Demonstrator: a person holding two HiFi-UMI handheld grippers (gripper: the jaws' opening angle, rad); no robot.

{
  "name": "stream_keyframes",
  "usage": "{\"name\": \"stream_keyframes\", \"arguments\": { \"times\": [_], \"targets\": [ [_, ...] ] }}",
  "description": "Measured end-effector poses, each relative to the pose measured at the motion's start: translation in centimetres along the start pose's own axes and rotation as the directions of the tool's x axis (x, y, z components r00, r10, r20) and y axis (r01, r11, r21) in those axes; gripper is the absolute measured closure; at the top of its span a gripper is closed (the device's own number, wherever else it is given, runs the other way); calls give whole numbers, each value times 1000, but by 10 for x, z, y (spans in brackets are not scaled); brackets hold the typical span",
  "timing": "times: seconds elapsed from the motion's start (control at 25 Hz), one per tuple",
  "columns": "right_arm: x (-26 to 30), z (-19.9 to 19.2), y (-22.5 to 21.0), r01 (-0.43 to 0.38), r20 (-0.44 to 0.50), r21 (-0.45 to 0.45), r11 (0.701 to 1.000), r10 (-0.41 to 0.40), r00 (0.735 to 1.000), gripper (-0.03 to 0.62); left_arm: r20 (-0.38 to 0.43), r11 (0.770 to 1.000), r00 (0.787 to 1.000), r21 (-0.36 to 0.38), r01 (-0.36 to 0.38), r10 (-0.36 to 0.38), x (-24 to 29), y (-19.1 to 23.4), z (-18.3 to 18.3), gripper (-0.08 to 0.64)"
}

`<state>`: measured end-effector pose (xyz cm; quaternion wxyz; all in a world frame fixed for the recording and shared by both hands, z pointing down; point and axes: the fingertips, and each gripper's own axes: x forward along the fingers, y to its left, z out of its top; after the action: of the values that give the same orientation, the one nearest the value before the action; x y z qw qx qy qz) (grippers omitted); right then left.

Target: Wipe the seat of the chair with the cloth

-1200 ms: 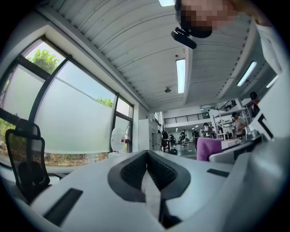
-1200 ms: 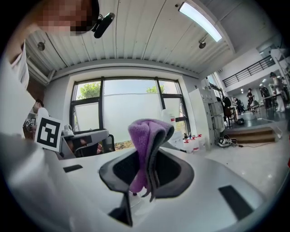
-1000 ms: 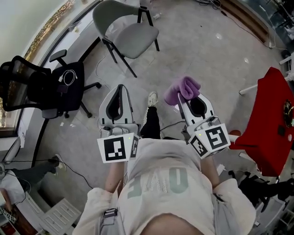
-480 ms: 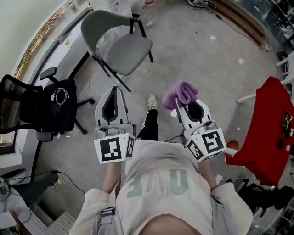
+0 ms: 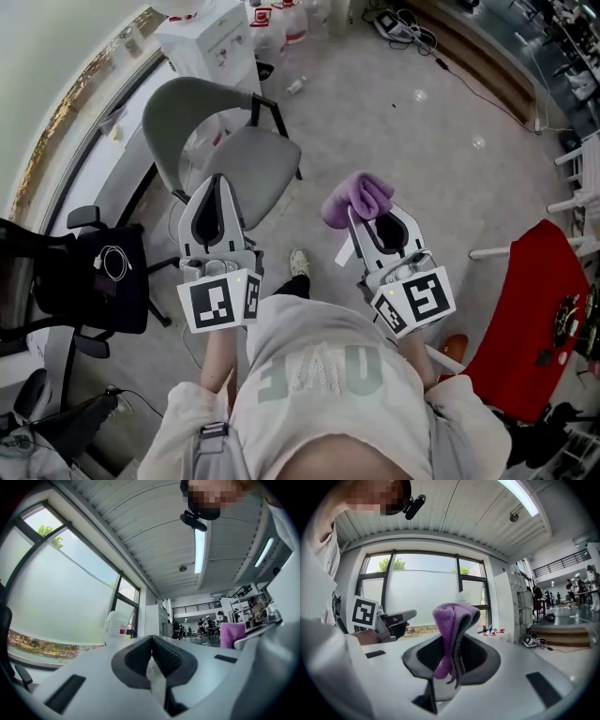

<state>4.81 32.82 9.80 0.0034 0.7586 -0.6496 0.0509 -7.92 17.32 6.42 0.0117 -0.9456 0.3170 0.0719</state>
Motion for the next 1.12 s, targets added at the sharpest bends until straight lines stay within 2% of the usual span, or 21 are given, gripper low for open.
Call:
{"name": "stream_keyframes", "arguments": {
  "times": [0.2,0.36,0.6,0.8,1.12],
  "targets": [
    [64,10,-30,-68,6,6,998,68,998,503,16,998,998,28,-53,53,74,19,1,548],
    [101,7,-46,-135,-2,30,990,135,991,503,-4,995,996,50,-87,88,103,22,-4,548],
    [167,8,-73,-270,-18,35,962,270,963,503,-31,975,976,58,-213,215,137,33,-16,548],
    [223,17,-89,-415,-56,12,910,415,908,503,-33,934,934,50,-353,355,160,47,-16,548],
    [284,21,-116,-546,-80,4,838,544,835,503,-33,853,853,67,-518,521,183,59,-23,548]
  ]
}}
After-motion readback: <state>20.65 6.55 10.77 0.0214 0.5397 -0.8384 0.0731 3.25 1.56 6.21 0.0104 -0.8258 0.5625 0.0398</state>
